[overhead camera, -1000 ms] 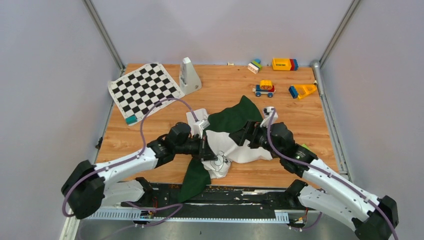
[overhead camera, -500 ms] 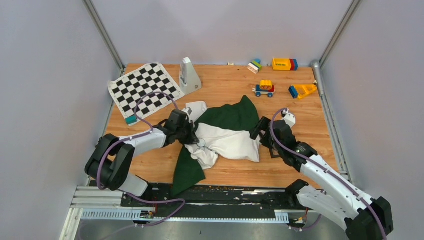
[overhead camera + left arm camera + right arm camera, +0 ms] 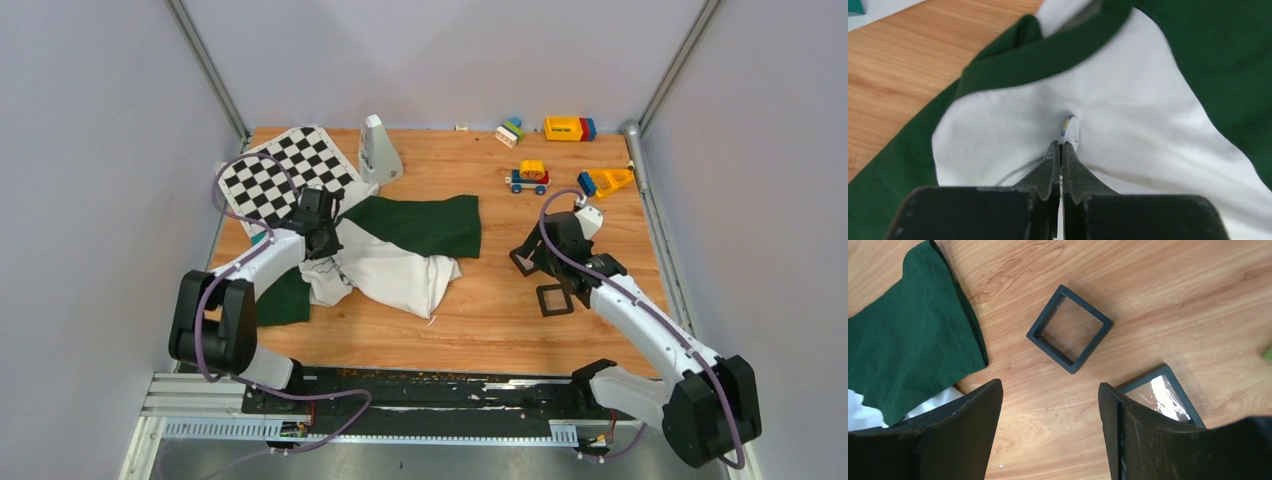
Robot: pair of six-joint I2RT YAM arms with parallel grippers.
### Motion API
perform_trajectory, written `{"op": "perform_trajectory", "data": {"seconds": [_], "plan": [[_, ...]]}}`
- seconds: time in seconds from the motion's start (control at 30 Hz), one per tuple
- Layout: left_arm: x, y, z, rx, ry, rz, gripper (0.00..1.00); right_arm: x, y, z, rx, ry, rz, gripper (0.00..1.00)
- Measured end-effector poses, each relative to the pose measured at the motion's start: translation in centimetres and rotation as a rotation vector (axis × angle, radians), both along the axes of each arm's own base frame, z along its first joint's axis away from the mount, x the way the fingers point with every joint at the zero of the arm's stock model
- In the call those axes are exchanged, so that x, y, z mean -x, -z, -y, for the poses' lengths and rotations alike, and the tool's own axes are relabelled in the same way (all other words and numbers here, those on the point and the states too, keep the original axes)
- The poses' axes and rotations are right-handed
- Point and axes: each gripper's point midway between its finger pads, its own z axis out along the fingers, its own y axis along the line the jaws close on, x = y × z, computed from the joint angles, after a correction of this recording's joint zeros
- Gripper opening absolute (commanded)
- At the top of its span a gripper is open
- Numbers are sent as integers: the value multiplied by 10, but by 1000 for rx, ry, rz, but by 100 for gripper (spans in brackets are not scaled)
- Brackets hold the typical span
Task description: Remove the brooch from the garment
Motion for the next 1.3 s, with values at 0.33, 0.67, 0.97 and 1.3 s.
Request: {"op": "perform_trajectory", "data": {"seconds": [0.33, 0.67, 0.97, 1.3], "plan": [[46, -130, 121, 77, 589, 378, 0, -33, 28, -23, 169, -270, -138, 54], [67, -87, 146, 152, 801, 369, 0, -44, 57, -27, 270, -390, -237, 43], [78, -75, 158, 213, 877, 373, 0, -44, 74, -29, 286, -427, -291, 39], [78, -80, 163, 235, 897, 396, 0, -44, 85, -28, 301, -430, -337, 28]]}}
